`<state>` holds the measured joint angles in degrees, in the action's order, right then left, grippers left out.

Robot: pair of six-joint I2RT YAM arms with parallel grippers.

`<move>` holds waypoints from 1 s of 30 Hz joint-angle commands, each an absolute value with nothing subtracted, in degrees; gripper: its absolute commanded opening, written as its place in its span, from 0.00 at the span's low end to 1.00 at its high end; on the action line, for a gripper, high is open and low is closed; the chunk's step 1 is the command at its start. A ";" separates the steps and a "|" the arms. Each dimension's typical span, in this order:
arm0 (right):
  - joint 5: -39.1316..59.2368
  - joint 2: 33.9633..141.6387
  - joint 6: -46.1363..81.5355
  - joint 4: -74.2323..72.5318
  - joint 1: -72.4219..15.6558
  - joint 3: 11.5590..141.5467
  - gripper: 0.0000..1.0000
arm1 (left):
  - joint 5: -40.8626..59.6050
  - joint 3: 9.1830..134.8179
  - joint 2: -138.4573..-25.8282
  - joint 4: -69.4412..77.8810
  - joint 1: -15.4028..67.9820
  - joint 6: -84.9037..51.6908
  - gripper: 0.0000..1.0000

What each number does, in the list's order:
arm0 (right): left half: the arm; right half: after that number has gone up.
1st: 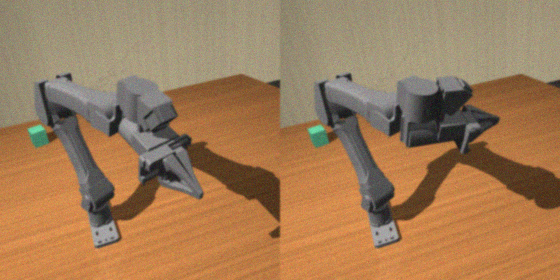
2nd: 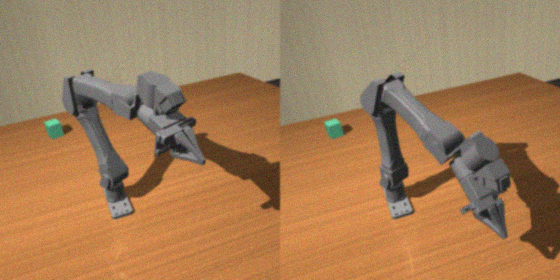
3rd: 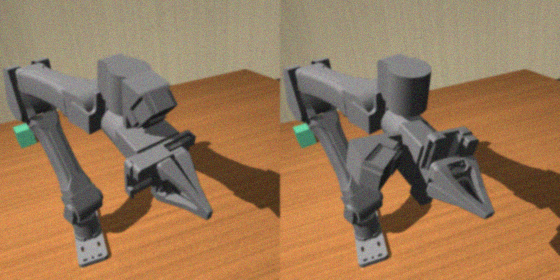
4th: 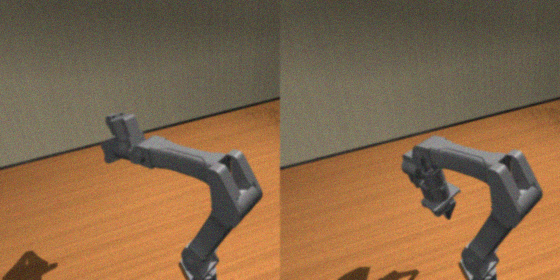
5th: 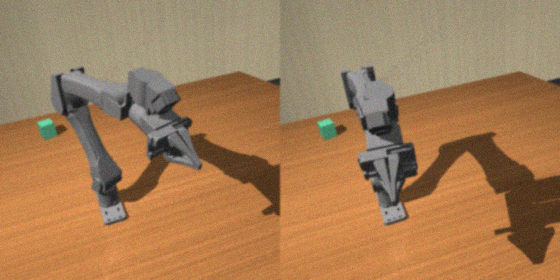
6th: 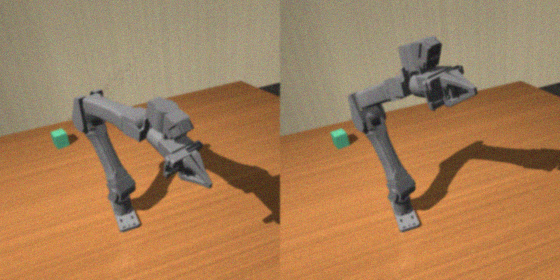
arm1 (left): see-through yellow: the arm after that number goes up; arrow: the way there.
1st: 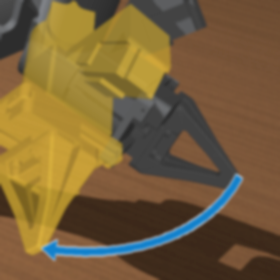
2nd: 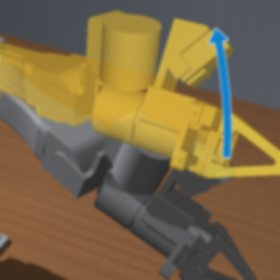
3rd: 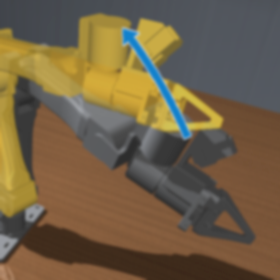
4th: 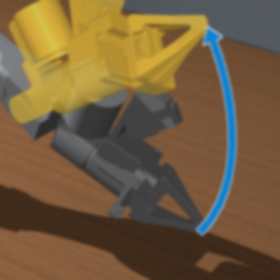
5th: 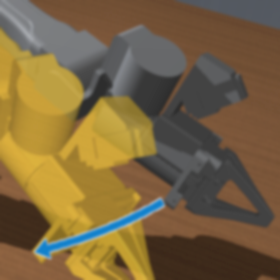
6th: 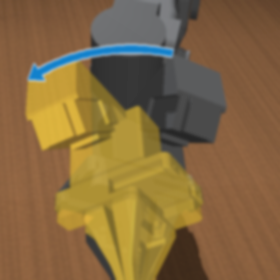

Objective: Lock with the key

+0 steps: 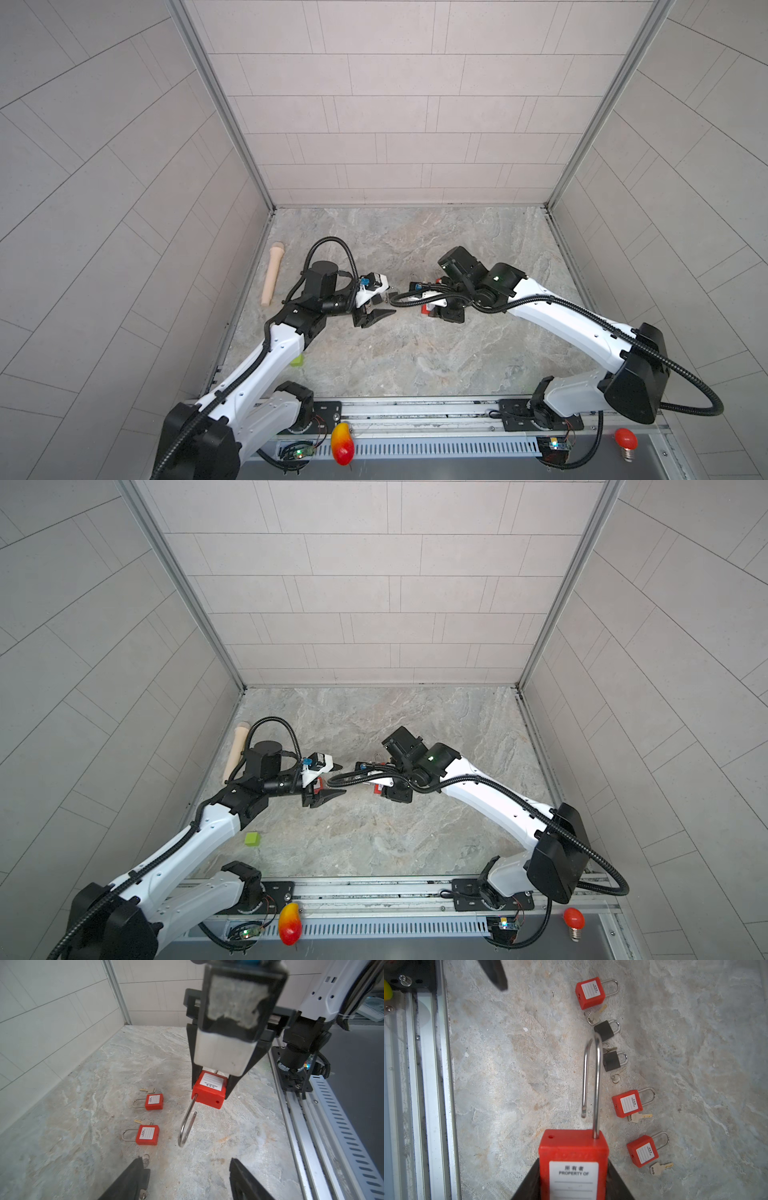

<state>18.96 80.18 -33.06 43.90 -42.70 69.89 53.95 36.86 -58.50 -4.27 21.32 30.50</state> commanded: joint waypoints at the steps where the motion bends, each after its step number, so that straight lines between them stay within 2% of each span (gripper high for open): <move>1: 21.83 80.19 -36.81 44.45 -42.70 72.62 0.14 | 55.65 39.05 -60.13 -4.83 22.48 31.98 0.67; 6: 22.88 81.45 -37.48 45.00 -42.71 74.24 0.14 | 53.49 40.34 -62.81 -4.14 23.34 32.00 0.57; 14: 23.91 82.44 -38.72 45.37 -42.72 75.05 0.13 | 52.71 39.30 -63.03 1.43 23.73 28.87 0.48; 22: 23.82 82.35 -39.55 45.16 -42.73 75.32 0.13 | 55.19 39.17 -63.81 1.17 24.08 28.41 0.23; 30: 22.74 82.05 -40.67 44.34 -42.78 76.00 0.14 | 57.42 39.94 -64.31 -0.69 24.29 28.04 0.14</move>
